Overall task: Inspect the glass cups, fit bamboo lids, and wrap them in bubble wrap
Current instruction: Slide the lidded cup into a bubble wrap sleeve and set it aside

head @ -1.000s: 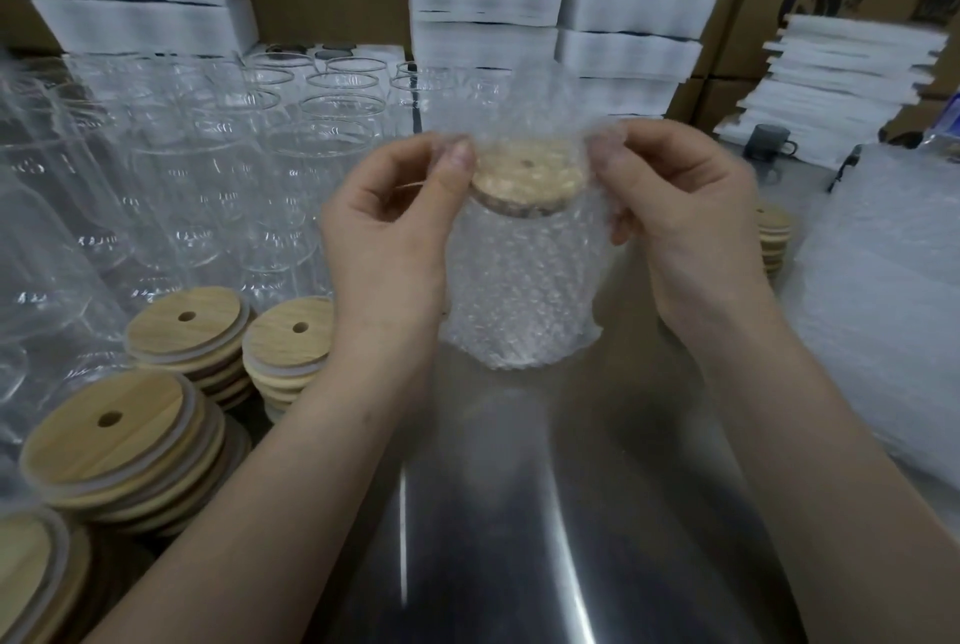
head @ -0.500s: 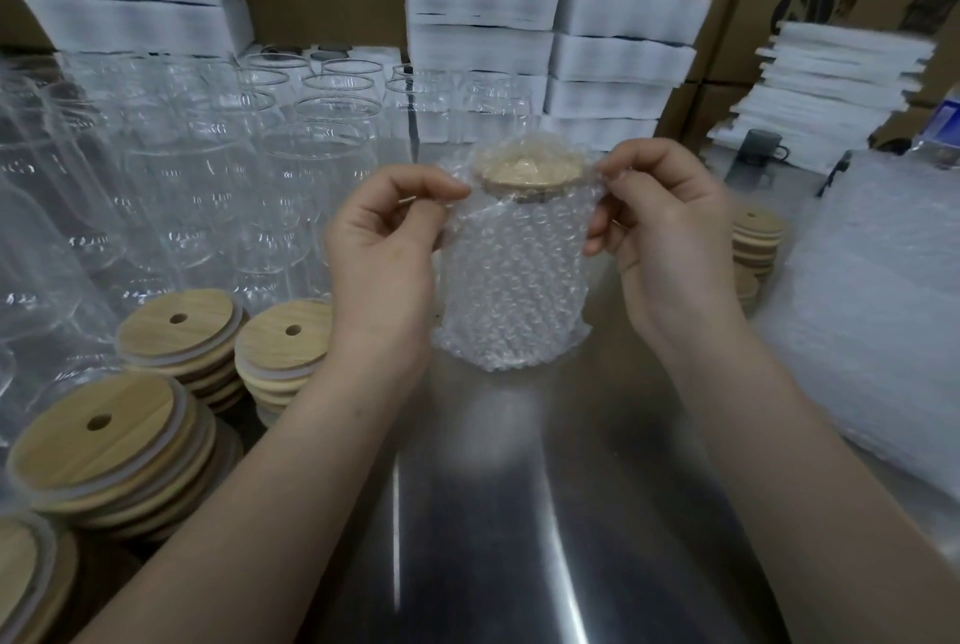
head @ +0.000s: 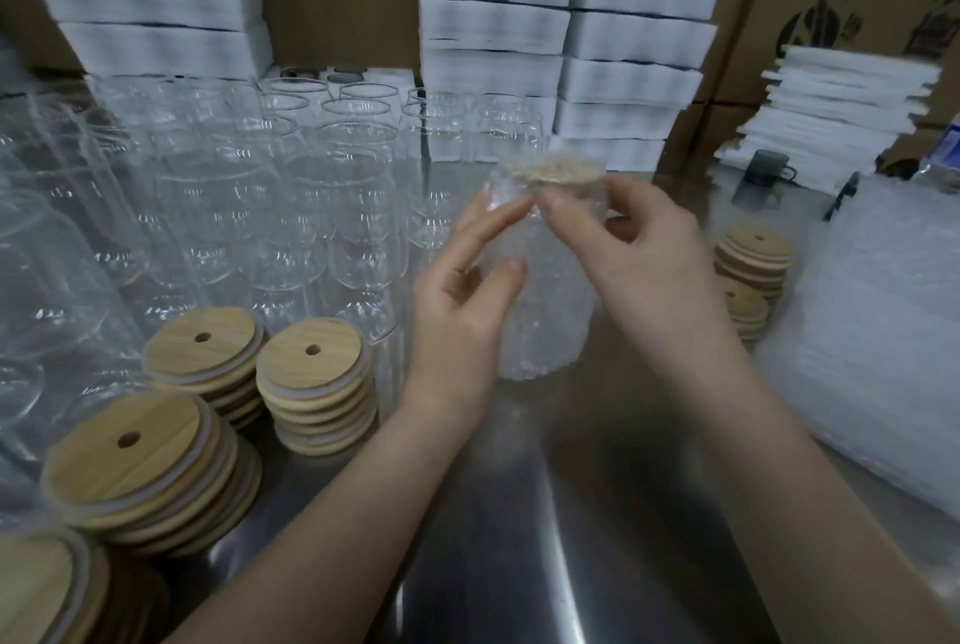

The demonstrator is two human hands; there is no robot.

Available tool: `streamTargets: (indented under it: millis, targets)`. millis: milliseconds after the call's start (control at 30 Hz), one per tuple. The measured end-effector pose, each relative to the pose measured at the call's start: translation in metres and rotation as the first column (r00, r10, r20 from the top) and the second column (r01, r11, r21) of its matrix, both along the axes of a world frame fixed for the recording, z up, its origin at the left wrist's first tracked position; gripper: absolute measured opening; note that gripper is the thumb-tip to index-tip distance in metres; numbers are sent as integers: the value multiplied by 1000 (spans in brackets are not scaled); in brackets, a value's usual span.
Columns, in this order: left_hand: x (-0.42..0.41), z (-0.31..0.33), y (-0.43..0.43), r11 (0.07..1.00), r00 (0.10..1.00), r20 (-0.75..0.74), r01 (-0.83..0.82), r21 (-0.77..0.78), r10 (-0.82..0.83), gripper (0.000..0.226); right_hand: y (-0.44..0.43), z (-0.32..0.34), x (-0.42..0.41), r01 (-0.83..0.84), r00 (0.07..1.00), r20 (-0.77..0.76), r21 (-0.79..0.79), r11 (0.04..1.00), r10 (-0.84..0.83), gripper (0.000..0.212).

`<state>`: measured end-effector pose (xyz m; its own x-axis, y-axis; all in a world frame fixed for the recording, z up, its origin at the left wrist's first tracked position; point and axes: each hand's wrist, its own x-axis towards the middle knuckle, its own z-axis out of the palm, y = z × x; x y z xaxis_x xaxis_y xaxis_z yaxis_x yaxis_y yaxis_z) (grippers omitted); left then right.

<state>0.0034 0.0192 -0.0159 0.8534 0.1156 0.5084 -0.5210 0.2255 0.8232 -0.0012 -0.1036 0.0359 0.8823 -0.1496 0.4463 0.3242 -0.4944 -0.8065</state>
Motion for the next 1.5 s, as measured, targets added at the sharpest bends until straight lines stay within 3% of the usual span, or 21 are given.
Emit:
streamTargets:
  millis: [133, 267, 500, 633, 700, 900, 1200, 1500]
  targets:
    - [-2, -7, -10, 950, 988, 152, -64, 306, 18, 62, 0, 4, 6, -39, 990, -132, 64, 997, 48, 64]
    - [1, -16, -10, 890, 959, 282, -155, 429, 31, 60, -9, 6, 18, -96, 952, -266, 203, 974, 150, 75]
    - [4, -26, -12, 847, 945, 323, -131, 515, -51, 46, -25, 6, 42, 123, 974, -221, 315, 941, -53, 56]
    - [7, -31, -9, 783, 962, 274, -185, 594, 20, 34, -37, 9, 70, 313, 949, -146, 349, 883, -279, 82]
    - [8, -32, -9, 770, 968, 251, -171, 615, 15, 33, -39, 16, 89, 360, 931, -71, 361, 860, -359, 75]
    - [10, -31, -8, 749, 982, 185, -148, 646, 36, 20, -44, 25, 149, 375, 919, -20, 352, 858, -394, 68]
    - [15, -36, -8, 753, 990, 132, -122, 647, 47, 19, -37, 15, 219, 401, 916, -84, 157, 903, -392, 106]
    - [15, -34, -7, 732, 986, 163, -130, 668, 27, 27, -13, 11, 260, 382, 922, -75, 34, 924, -379, 90]
